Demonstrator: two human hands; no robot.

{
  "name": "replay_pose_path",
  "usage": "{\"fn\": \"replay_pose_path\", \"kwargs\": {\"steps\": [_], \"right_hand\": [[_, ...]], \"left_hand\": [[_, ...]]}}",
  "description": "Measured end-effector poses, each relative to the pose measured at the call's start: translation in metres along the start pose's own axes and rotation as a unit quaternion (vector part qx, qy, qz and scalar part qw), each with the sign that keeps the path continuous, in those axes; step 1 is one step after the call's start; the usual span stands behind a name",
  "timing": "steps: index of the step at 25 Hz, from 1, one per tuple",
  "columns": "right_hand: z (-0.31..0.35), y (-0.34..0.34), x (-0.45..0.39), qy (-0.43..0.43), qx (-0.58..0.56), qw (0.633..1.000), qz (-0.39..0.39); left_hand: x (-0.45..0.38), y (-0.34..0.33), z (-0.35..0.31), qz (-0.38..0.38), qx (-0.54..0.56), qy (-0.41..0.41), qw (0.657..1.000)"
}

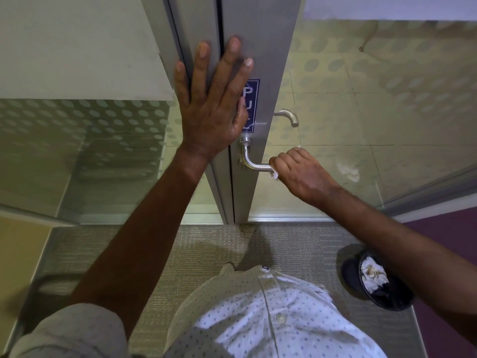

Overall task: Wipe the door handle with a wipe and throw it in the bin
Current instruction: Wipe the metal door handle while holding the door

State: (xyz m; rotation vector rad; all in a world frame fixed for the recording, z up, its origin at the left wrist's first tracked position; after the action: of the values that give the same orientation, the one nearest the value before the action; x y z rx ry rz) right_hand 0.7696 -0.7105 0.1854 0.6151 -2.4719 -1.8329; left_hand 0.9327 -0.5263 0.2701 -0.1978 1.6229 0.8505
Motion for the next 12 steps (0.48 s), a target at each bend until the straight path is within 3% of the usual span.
{"fn": "replay_pose_path", "kwargs": {"steps": [3,8,12], "right_hand": [[-0.003,0.001,-0.006,0.018,-0.016,1.000,0.009],[-0.003,-0.012,0.009,-0.013,0.006,0.998,-0.061],[-0.014,-0.016,0.008,0.024,0.015,0.996,-0.081]], "left_hand": [[0.001,0.000,0.000,0.001,-0.003,-0.004,1.000],[0.000,0.002,0.000,0.007,0.002,-0.015,1.000],[0.001,0.003,-0.001,0.014,-0.001,-0.023,1.000]]}}
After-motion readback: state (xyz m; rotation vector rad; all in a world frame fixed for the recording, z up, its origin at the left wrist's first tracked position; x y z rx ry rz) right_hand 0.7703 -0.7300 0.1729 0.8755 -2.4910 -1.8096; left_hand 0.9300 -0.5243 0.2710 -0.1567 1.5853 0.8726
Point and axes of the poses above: each hand's wrist, its own x-axis away from the middle knuckle, its own y-axis out of the back of the hand, z = x × y, the point moved 2 cm from there along -x, towards the middle knuckle, and after that the axes turned 12 degrees about x, right-handed, at the moved point
